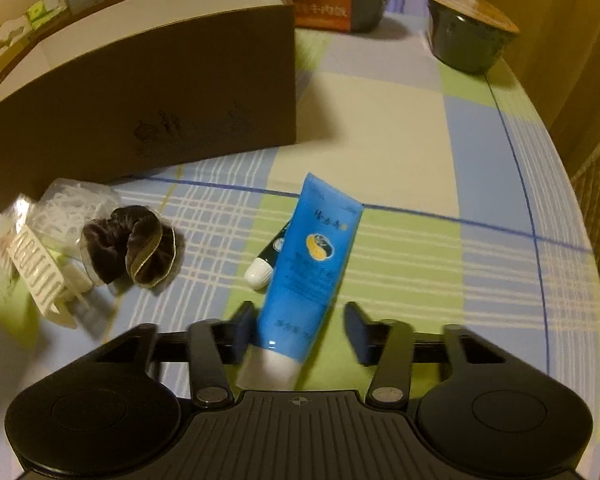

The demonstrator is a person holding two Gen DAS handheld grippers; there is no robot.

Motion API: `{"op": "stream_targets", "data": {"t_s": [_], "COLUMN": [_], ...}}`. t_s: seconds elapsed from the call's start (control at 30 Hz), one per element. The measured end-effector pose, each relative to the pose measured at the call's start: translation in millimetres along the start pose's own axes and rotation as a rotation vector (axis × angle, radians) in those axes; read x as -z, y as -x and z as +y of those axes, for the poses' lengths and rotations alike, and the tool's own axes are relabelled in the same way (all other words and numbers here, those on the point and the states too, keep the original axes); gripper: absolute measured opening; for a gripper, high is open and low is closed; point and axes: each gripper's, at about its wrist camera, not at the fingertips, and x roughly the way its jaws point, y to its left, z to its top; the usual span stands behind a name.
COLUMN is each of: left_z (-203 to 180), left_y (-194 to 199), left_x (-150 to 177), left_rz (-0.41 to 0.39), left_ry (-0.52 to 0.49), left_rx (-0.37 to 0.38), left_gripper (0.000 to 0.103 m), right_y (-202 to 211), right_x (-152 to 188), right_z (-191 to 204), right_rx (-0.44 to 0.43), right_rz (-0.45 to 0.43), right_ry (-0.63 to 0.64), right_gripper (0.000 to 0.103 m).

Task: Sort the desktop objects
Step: 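Grasp the blue face-wash tube with the right tool while the left tool approaches the cotton-swab bag, then grasp the cotton-swab bag with the left tool while the right tool holds the tube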

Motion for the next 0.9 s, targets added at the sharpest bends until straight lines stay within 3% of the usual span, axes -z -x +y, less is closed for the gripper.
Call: {"op": "stream_targets", "data": {"t_s": [0.23,0.4,0.53,0.7,0.9], "left_z": [-0.3,-4.3,-3.1,2.2,10.5], "left_y": [-7.0,-24.0,-41.0,-49.0,-39.6], "left_x": [-0.4,-4.3,-6.3,-6.6,5.7], "left_rz": [-0.019,-0.017,0.006,0.008,0.048], "left_ry": [-0.068,-0.135,-0.141,-0.111,-0.099], "left_rx": [0.065,0.091,0.101,0.153,0.162], "left_gripper": [0.087,0.061,0.055,0.028,0.023], "right_y": [5.2,8.4,10.3,11.2,12.2], "right_x": [5.8,8.5,9.8,10.3,9.9], "right_z": [-12.5,-20.4,-23.9,-26.2,-29.6], "right_rx": [-0.011,-0.022,-0.034,-0.043,-0.071], "right_rz": [-0.002,0.002,0.001,-0.002,-0.009], "right_ry": [-0.03,-0.061,-0.08,-0.091,-0.122], "right_gripper": [0.031,0.03,0.03,0.03,0.038]}}
